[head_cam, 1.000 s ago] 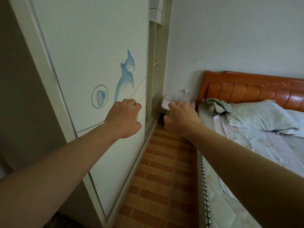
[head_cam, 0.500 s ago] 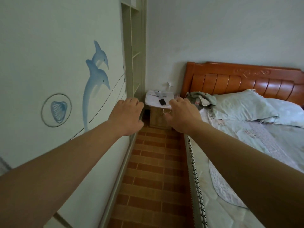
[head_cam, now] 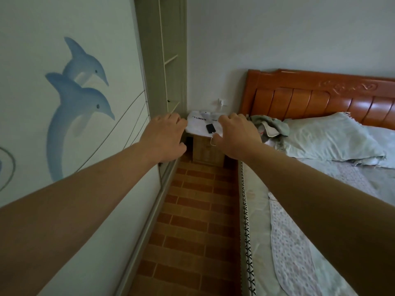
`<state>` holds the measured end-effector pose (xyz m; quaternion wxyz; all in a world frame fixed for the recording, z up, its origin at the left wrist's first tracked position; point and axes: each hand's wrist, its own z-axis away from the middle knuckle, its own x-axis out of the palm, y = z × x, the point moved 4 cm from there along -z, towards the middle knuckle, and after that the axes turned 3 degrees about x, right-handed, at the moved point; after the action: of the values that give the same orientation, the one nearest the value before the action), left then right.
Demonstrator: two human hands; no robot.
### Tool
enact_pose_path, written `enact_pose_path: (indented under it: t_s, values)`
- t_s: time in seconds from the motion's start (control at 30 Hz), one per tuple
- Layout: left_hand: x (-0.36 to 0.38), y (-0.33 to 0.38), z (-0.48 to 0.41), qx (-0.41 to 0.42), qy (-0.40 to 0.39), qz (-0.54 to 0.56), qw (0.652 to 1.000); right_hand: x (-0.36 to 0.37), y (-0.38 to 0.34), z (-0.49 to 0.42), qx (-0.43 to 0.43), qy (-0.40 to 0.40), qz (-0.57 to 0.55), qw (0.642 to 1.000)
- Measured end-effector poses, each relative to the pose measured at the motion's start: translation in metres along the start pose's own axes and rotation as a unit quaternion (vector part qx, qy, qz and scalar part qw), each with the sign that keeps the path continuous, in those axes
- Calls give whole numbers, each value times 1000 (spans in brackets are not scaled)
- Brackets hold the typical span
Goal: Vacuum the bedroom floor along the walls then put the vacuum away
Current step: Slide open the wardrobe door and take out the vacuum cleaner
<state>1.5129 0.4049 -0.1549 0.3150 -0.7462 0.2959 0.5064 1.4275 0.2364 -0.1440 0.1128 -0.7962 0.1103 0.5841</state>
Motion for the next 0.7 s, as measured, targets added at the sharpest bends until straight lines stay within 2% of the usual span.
enact_pose_path:
  t_s: [0.33, 0.7]
  values:
    - [109, -56, -106, -6, -33, 32, 999, 94, 21, -119, 2, -52, -1, 999]
    - [198, -114, -226, -13, -86, 65, 994, 156, 50, -255, 19, -90, 9, 996]
